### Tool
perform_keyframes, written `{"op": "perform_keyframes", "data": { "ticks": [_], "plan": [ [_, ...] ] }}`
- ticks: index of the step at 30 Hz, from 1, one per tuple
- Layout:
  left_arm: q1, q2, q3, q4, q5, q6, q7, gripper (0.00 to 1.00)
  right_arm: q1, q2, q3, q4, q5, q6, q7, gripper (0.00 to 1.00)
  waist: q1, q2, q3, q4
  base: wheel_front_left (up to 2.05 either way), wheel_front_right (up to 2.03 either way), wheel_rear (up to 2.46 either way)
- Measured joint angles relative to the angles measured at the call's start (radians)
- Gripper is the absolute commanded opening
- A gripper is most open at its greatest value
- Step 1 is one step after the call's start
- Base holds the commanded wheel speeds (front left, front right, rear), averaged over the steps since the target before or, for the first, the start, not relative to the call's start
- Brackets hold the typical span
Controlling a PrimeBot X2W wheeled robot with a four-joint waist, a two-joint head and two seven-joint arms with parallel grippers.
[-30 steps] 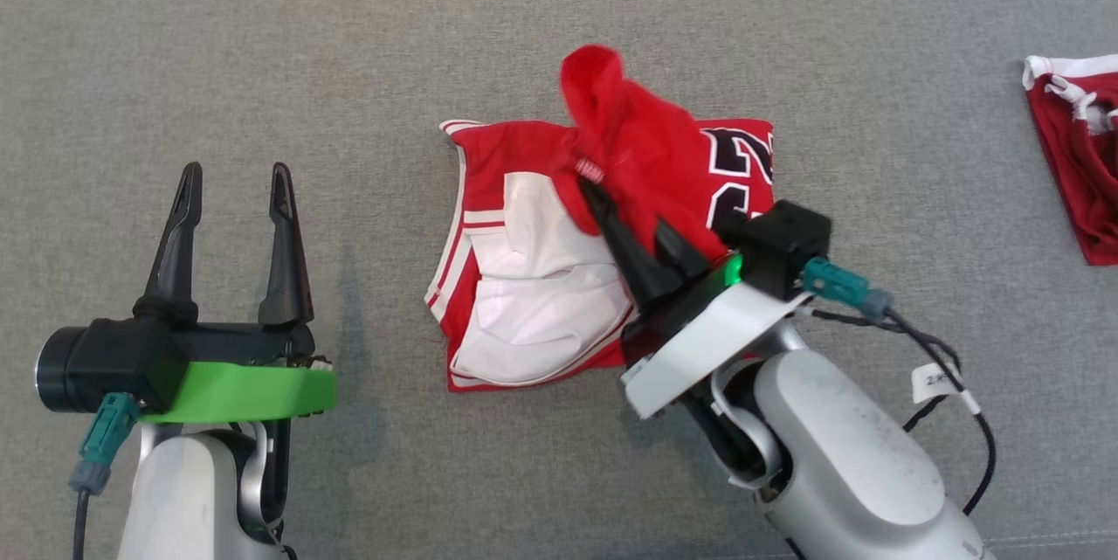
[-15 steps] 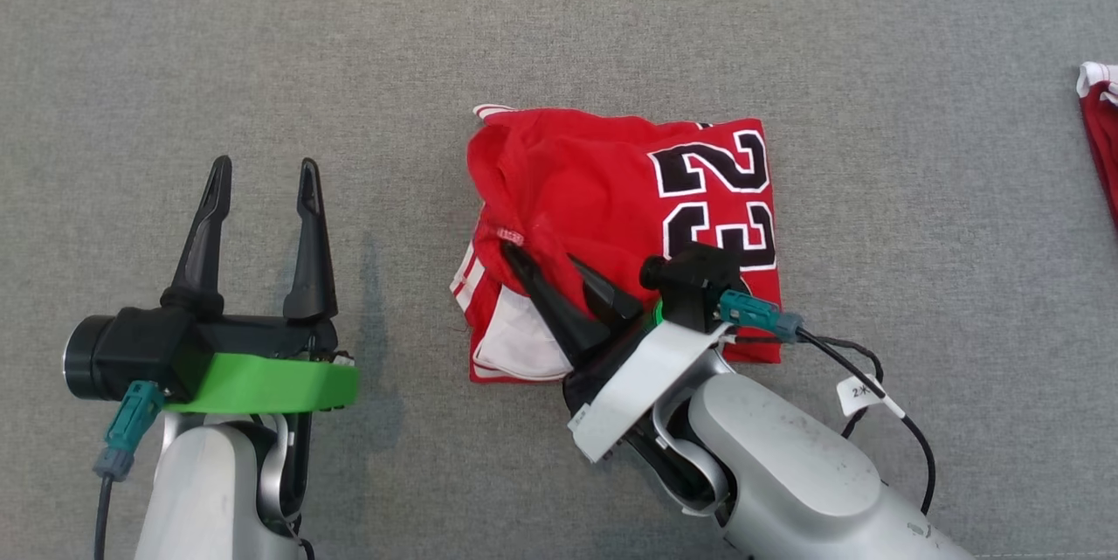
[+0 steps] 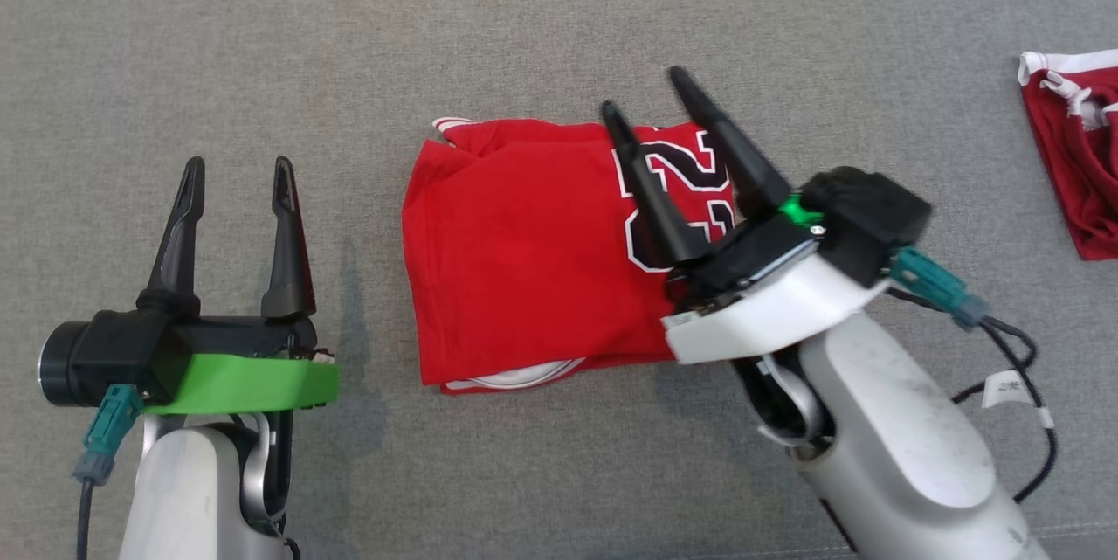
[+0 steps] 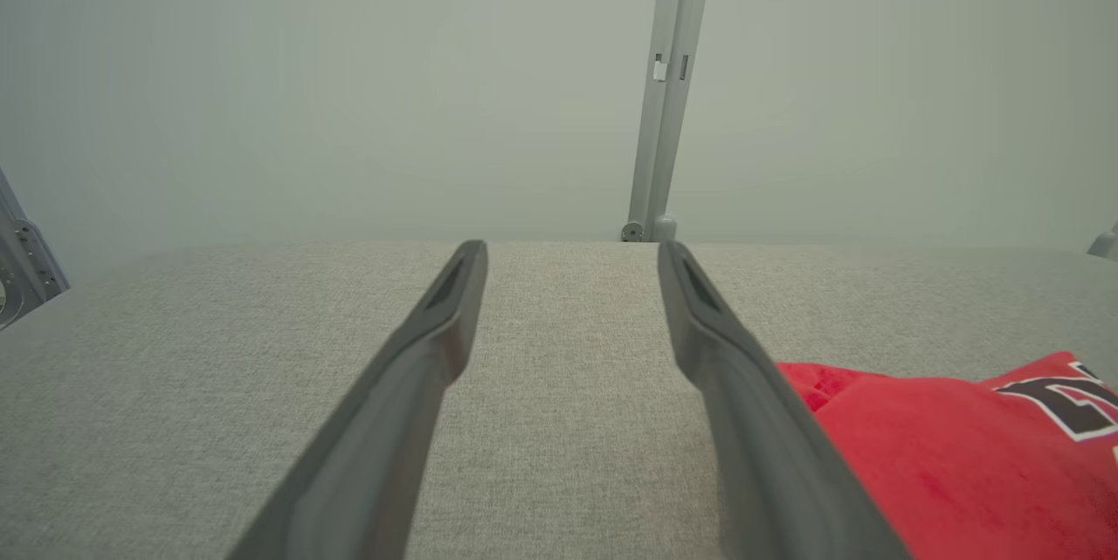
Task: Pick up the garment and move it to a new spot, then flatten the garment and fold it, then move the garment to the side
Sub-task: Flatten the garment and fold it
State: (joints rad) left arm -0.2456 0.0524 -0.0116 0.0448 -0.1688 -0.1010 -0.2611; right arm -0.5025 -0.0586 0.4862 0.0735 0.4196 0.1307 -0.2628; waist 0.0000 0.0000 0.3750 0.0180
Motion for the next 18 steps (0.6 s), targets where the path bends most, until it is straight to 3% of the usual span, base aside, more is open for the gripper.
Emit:
{"op": "perform_keyframes", "data": {
  "ticks": [10, 18],
  "plan": [
    [0.015, 0.004, 0.042, -0.01, 0.013, 0.019, 0.0, 1.0, 0.194, -0.097, -0.397, -0.048, -0.142, 0.0, 0.002, 1.0, 0.0, 0.0, -0.016, -0.034, 0.0, 0.0, 0.0],
    [0.033, 0.013, 0.063, -0.02, 0.016, 0.03, 0.0, 1.0, 0.244, -0.097, -0.463, -0.048, -0.16, 0.0, 0.015, 1.0, 0.0, 0.0, -0.027, -0.043, 0.0, 0.0, 0.0]
  ]
}}
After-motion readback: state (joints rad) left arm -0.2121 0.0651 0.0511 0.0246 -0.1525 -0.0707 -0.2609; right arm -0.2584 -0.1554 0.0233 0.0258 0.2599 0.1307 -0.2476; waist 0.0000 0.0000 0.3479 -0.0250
